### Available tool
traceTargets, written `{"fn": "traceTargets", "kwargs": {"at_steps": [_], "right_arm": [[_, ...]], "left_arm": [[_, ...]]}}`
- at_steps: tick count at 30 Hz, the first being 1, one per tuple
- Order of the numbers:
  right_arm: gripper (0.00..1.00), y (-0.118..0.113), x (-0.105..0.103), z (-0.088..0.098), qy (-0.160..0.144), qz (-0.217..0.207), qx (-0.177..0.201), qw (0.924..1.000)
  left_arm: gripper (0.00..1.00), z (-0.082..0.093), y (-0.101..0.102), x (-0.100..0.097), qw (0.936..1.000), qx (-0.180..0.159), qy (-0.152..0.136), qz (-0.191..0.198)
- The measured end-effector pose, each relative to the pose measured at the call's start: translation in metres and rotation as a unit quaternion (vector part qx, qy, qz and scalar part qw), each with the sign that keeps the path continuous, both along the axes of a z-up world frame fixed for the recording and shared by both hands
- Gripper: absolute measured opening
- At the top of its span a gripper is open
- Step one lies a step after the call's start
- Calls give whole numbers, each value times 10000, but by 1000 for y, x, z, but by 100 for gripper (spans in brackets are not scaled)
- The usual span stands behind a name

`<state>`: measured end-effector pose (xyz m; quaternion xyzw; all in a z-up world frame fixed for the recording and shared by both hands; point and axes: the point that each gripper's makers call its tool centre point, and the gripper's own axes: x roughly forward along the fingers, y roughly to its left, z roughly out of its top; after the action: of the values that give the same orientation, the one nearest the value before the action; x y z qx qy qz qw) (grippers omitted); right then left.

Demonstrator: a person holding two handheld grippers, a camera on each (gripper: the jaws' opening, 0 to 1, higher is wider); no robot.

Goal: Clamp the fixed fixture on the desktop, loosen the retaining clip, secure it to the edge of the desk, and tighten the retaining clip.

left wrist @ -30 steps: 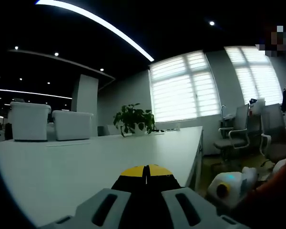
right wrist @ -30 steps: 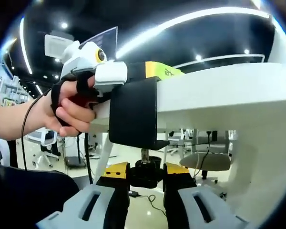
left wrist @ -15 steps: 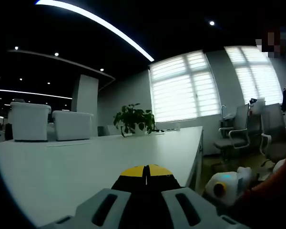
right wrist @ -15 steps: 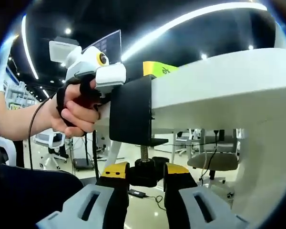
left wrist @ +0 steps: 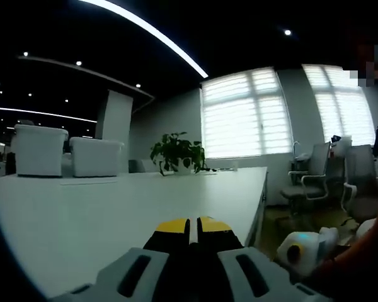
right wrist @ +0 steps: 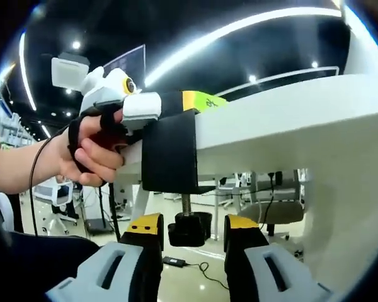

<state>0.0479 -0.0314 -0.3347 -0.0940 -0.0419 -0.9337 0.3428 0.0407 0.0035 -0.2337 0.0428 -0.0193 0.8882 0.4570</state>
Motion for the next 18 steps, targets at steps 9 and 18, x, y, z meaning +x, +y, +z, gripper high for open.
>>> {"fn": "traceTargets", "kwargs": {"at_steps": [9, 18], "right_arm": [[32, 2, -2, 5, 26, -71, -15, 10000], [30, 3, -5, 2, 26, 176, 16, 9998]], "left_arm": [[22, -1, 3, 3, 10000, -10, -49, -49], [23, -2, 3, 3, 10000, -12, -40, -34]]}}
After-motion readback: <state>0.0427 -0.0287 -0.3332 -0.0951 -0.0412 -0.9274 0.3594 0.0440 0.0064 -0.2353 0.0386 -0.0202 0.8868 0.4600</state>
